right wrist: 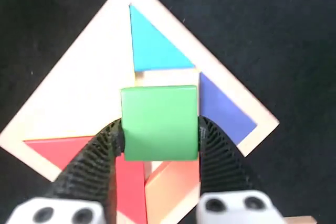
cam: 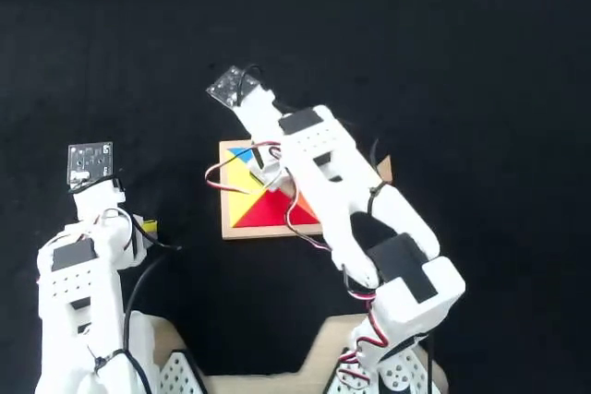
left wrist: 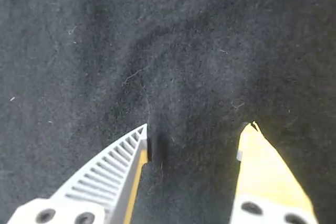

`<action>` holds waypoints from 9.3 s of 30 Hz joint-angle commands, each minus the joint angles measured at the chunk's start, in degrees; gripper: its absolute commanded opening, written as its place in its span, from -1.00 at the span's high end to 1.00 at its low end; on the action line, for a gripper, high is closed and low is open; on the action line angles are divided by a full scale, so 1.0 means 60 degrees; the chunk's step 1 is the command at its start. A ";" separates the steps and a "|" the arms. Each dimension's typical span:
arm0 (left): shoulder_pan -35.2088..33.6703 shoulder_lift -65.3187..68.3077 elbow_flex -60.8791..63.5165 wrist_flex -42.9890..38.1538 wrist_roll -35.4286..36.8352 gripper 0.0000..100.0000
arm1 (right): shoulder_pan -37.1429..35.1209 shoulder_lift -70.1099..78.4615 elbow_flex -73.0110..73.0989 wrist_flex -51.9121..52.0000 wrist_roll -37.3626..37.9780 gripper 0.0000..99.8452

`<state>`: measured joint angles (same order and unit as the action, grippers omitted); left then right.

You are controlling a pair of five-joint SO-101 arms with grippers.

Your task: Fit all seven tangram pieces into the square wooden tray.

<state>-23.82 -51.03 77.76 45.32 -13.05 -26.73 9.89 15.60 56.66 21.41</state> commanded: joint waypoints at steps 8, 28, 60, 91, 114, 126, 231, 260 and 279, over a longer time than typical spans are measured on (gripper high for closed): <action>0.0066 -0.0132 -0.0022 -0.0088 -0.0029 0.45 | 0.0205 -0.0022 -0.0593 0.0029 0.0190 0.87; 0.0051 -0.0132 -0.0022 -0.0088 -0.0029 0.45 | 0.0161 0.0916 -0.1223 -0.0029 0.0176 0.65; 0.0051 -0.0132 -0.0022 -0.0117 -0.0044 0.45 | 0.0806 0.0974 -0.1297 0.0982 0.0249 0.98; 0.0037 -0.0132 -0.0022 -0.0117 -0.0044 0.45 | 0.0674 0.1341 -0.0505 0.0498 0.0264 0.98; 0.0037 -0.0132 -0.0022 -0.0117 -0.0044 0.45 | 0.0322 0.1282 -0.0462 0.0850 0.0542 0.98; 0.0037 -0.0132 -0.0022 -0.0117 -0.0044 0.45 | 0.0396 0.1267 -0.0476 0.1011 0.0659 0.98; 0.0037 -0.0147 0.0110 -0.0132 -0.0044 0.45 | 0.4806 0.1736 -0.0154 -0.1040 0.9641 0.56; 0.0081 -0.0147 0.0125 -0.0132 -0.0044 0.45 | 0.5773 0.1223 -0.2425 0.0571 0.6813 0.60; 0.0037 -0.0147 0.0125 -0.0117 -0.0044 0.45 | 0.5670 0.3421 -0.4359 0.2681 0.2125 0.39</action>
<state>-23.82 -51.03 78.81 45.32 -13.05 8.09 29.76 -6.02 73.54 34.59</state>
